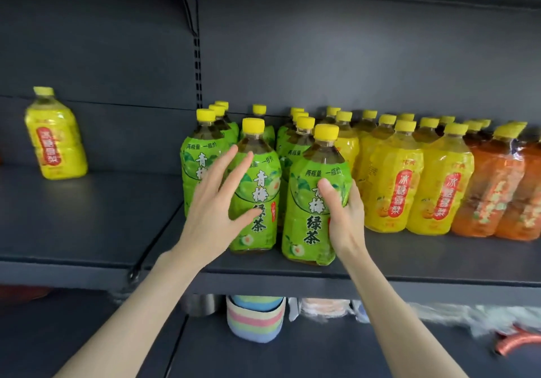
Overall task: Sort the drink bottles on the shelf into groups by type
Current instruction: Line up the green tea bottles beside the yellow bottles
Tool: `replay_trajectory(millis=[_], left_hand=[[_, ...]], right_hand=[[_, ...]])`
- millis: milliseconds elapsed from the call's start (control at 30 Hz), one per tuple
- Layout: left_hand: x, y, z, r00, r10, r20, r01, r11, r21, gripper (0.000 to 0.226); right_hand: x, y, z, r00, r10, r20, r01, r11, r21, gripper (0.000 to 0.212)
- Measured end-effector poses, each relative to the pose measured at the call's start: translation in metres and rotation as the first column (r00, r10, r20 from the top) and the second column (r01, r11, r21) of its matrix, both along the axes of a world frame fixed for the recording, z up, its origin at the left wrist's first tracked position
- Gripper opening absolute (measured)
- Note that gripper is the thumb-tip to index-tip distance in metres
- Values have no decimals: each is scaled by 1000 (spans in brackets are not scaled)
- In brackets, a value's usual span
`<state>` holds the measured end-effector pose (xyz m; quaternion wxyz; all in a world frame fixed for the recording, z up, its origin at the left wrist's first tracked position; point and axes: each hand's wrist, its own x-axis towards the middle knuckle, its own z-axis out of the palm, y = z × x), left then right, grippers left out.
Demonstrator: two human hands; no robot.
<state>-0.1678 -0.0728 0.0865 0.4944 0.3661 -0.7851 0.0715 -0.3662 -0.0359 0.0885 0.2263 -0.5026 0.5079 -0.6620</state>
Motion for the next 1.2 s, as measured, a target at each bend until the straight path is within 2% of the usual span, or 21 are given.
replay_trajectory(millis=[33,100,133,300,433,600,767,900,933,1000,1100,1133,1200], left_hand=[[1,-2,3,999,20,46,-20,1000,-9,86],[3,-7,7,992,61,110,-60,998,-13,84],[3,-10,8,987,84,134,-83,996,-13,84],[1,-32,13,954,190,234,-175,981,-81,84],[0,-52,19,896,300,327,-247,950,-192,86],[0,-72,22,847,357,395,-271,928,-258,88],[-6,-83,23,775,454,438,-334,885,-325,88],[-6,-83,23,706,521,480,-387,851,-356,84],[-5,-81,23,722,512,465,-374,855,-359,79],[0,-76,18,821,421,386,-297,892,-340,62],[10,-54,9,988,102,116,-78,978,-192,45],[12,-44,8,1000,-29,-7,29,995,-99,45],[12,-25,7,956,-217,-199,234,970,66,44]], right_hand=[[0,1,0,1000,5,6,-5,1000,4,53],[0,0,-1,1000,15,14,-15,1000,1,36],[0,-1,-1,1000,15,17,-15,1000,-12,37],[2,-9,-7,999,-12,44,17,994,-108,75],[5,-12,-9,998,-33,59,40,990,-132,71],[10,-18,-12,996,-34,83,46,988,-150,56],[14,-20,-11,995,-53,79,65,986,-152,67],[17,-20,-11,993,-114,37,118,984,-134,65],[17,-20,-13,990,-137,22,139,982,-127,65],[19,-18,-16,986,-168,5,167,979,-120,60],[27,-17,-18,983,-181,9,181,978,-106,57],[31,-17,-18,984,-179,9,179,978,-103,64],[40,-17,-19,986,-167,-10,166,982,-94,76]])
